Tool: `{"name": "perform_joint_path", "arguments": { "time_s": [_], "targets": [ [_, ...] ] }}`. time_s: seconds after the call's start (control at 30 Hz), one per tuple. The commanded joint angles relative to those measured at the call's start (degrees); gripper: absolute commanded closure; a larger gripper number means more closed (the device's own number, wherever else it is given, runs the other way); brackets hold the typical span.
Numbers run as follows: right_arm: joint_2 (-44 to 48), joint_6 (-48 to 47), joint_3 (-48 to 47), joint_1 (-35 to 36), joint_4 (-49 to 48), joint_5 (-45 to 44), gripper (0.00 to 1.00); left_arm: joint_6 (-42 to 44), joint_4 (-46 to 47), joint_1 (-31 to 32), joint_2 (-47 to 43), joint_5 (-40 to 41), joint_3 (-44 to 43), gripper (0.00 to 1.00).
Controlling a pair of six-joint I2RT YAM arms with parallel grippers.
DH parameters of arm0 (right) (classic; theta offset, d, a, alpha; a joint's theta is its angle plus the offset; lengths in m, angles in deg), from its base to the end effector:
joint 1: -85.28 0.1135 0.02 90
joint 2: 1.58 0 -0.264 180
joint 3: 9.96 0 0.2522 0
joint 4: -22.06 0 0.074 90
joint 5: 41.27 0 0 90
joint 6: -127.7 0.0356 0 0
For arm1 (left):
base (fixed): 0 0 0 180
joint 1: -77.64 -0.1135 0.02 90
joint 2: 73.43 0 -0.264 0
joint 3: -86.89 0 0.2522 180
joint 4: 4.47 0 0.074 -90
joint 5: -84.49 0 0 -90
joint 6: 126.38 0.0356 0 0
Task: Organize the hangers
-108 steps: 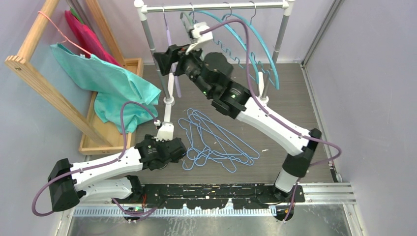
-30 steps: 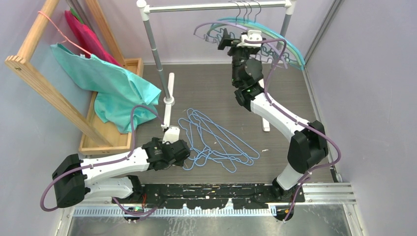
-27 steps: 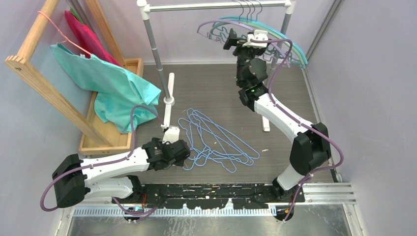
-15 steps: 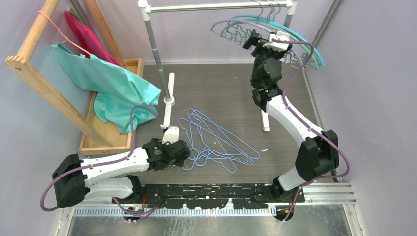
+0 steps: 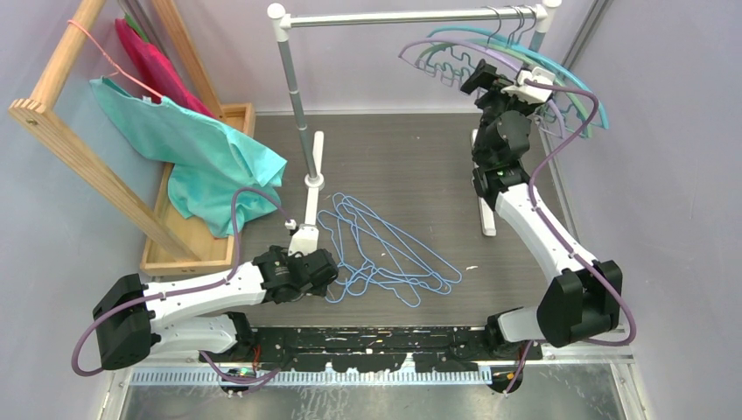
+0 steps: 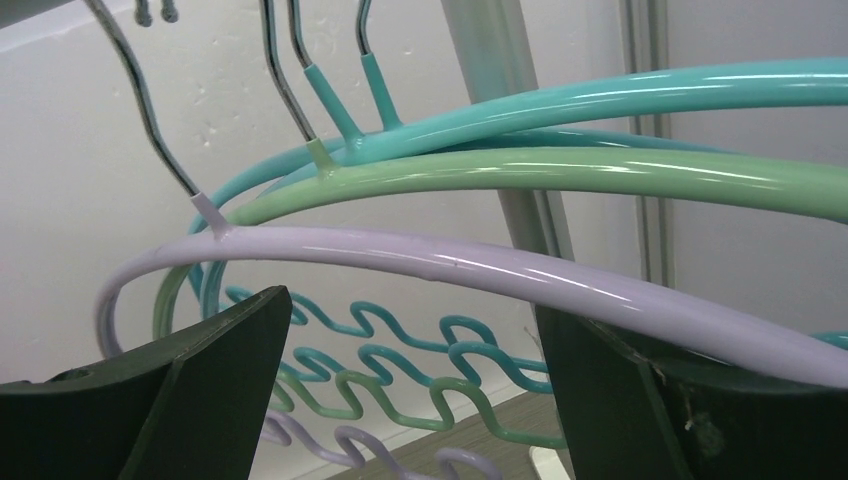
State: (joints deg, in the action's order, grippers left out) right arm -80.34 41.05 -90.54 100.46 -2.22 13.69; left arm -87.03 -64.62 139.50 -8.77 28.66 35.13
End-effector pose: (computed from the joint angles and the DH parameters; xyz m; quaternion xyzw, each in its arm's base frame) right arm 0.3077 0.0623 0.4258 0.2021 0.5283 -0.0270 0.8242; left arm 0.1039 -0.1519 0.1968 0.0492 0.9451 0.0443 0.3199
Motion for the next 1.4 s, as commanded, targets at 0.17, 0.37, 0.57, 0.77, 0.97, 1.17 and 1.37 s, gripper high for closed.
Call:
{"name": "perform_joint_path", "arguments": {
  "time_s": [0.17,0.37,0.57,0.77,0.97,1.17,1.37],
  "targets": [
    [7.06,3.62,0.01,-0.41,13.04,18.62,0.01,-1.11,-0.54,-0.08,0.50,1.60,-1.49,0.02],
    [8.95,3.33,-2.81,-0.42,21.62,35.11,0.00,-1.03,-0.54,-0.08,0.80,1.77,-2.42,0.02],
    [12.88,3.87,-2.54,-0.45,26.12,44.52,0.00,-1.11,-0.54,-0.06,0.83,1.97,-2.43,0.02],
    [17.35,5.11,-0.72,-0.36,28.18,56.07,0.00,-1.33,-0.54,-0.08,0.55,2.20,-2.42,0.02],
    [19.33,6.60,0.22,0.41,30.74,65.32,0.01,-1.70,-0.54,-0.08,0.97,2.21,-2.39,0.02],
    [18.27,1.00,2.24,16.23,44.25,50.69,0.10,-2.08,-0.50,-0.07,0.05,1.19,-3.67,0.02],
    [16.22,2.35,12.82,27.67,48.21,42.75,0.30,-3.32,-5.56,-0.16,-1.70,1.49,-5.84,0.02]
  ]
}}
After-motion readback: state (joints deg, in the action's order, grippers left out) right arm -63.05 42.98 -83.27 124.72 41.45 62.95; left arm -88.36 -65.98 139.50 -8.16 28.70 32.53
